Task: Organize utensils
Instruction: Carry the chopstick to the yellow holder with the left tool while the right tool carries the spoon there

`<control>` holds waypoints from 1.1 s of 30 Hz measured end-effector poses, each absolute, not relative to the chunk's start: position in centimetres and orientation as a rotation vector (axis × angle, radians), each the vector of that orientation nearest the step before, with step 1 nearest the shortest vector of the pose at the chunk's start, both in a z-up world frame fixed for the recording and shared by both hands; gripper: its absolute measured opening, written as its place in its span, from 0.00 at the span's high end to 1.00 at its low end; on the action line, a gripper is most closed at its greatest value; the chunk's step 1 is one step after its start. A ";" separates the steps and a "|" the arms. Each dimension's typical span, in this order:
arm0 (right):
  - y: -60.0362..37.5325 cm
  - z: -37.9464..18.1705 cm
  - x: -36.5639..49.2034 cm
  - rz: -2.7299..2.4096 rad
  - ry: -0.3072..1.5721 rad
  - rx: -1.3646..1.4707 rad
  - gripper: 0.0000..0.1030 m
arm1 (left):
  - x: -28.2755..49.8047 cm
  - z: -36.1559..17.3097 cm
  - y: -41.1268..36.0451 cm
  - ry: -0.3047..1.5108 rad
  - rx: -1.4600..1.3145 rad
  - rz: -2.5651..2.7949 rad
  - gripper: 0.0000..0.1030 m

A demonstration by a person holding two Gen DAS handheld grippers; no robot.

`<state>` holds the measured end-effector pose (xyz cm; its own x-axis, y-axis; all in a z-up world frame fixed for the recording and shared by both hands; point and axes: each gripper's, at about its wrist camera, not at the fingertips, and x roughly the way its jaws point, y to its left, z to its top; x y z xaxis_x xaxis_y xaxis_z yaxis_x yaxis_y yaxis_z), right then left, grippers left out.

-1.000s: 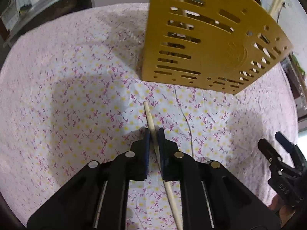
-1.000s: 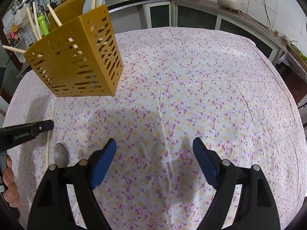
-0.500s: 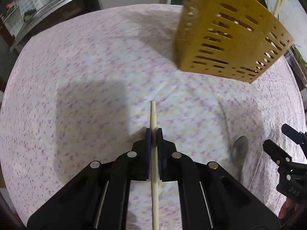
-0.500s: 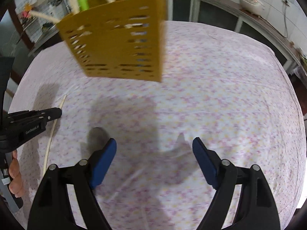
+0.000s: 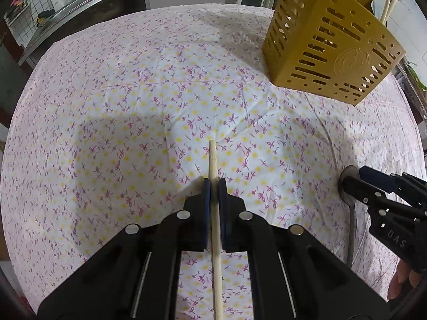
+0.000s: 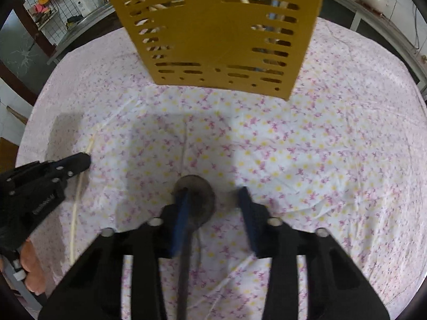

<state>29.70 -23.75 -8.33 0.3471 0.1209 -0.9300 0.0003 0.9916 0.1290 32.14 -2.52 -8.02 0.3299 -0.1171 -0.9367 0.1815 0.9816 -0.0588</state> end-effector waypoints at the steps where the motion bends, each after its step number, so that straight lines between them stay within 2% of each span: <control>1: -23.5 -8.3 29.7 0.090 1.220 0.111 0.80 | 32.1 -8.1 -2.5 1.220 0.061 -0.196 0.95; 2: -23.0 -8.3 29.8 0.097 1.224 0.095 0.85 | 32.0 -8.4 -2.5 1.223 0.060 -0.196 0.95; 8: -22.9 -7.4 29.7 0.110 1.202 0.074 0.97 | 33.6 -8.7 -1.9 1.234 0.035 -0.217 0.95; 14: -24.8 -5.0 28.4 0.105 1.117 0.055 0.97 | 33.4 -7.8 -0.3 1.205 -0.031 -0.235 0.95; 21: -27.3 -1.7 27.1 0.024 0.945 -0.039 0.97 | 31.2 -3.0 0.4 1.031 -0.060 -0.271 0.95; 33: -30.7 5.4 24.7 -0.031 0.597 0.030 0.97 | 28.8 5.9 -2.7 0.639 -0.096 -0.302 0.95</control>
<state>24.72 -30.73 5.42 0.8266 -0.0204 -0.5624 0.0375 0.9991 0.0190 28.82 -2.71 5.90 0.7609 -0.3059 -0.5723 0.2474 0.9520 -0.1800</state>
